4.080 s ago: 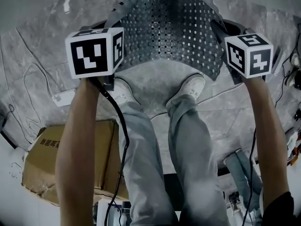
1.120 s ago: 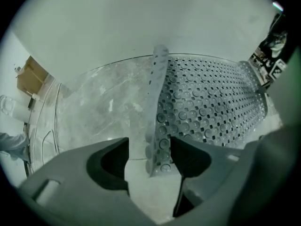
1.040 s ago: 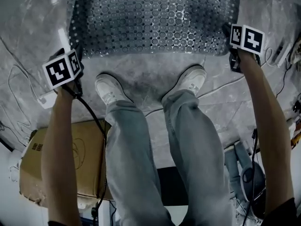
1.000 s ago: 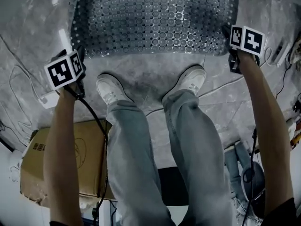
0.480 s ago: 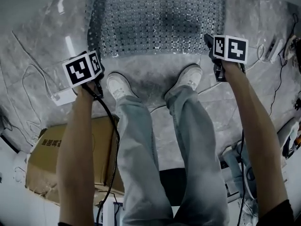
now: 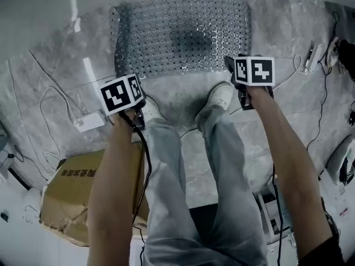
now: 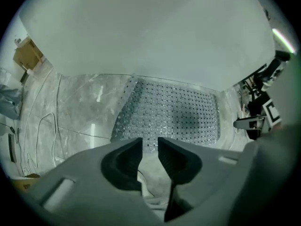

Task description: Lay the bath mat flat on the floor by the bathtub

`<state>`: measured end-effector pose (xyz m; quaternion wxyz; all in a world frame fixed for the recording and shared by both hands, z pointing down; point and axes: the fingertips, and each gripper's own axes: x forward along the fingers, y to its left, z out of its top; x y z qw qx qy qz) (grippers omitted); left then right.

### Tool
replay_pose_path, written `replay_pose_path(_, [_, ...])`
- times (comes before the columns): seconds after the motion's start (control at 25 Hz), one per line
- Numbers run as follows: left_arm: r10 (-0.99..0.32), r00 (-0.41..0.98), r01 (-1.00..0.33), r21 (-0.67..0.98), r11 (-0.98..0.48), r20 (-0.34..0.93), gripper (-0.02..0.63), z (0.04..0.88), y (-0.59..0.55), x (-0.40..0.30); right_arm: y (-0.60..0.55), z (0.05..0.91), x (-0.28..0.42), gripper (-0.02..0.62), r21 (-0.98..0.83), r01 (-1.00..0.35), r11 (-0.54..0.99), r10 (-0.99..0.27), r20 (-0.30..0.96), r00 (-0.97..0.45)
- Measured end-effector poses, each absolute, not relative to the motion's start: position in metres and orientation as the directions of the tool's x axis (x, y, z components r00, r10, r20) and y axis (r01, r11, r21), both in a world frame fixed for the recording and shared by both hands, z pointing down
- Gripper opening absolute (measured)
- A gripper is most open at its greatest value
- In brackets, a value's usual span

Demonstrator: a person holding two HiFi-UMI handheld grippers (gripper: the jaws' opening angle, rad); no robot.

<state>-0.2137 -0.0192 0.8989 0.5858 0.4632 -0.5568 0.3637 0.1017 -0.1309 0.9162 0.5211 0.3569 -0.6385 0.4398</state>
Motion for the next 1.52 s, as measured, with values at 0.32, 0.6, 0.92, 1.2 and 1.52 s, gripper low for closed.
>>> replay_pose_path(0.32, [-0.023,0.166,-0.947,0.166,0.274,0.986,0.058,0.858,-0.017,-0.181,-0.118,0.866,0.098,0.196,-0.24,-0.923,0.3,0.026,0.969,-0.244])
replay_pose_path(0.6, [-0.039,0.223,-0.937,0.225,0.268,0.974,0.04,0.802,-0.015,-0.143,-0.119,0.819,0.099,0.166,-0.267,-0.917,0.296,0.009,0.961,-0.276])
replay_pose_path(0.92, [-0.07,0.225,-0.958,0.234,0.163,0.972,0.005,0.732,-0.024,-0.148,-0.107,0.76,0.108,0.112,-0.305,-0.912,0.274,0.018,0.95,-0.312])
replay_pose_path(1.2, [-0.144,0.226,-0.956,0.248,0.159,0.963,0.004,0.667,-0.038,-0.147,-0.121,0.707,0.108,0.017,-0.312,-0.906,0.286,-0.078,0.935,-0.346])
replay_pose_path(1.52, [-0.2,0.204,-0.957,0.239,0.167,0.958,0.003,0.585,-0.042,-0.15,-0.115,0.62,0.088,0.003,-0.364,-0.809,0.461,-0.092,0.887,-0.452])
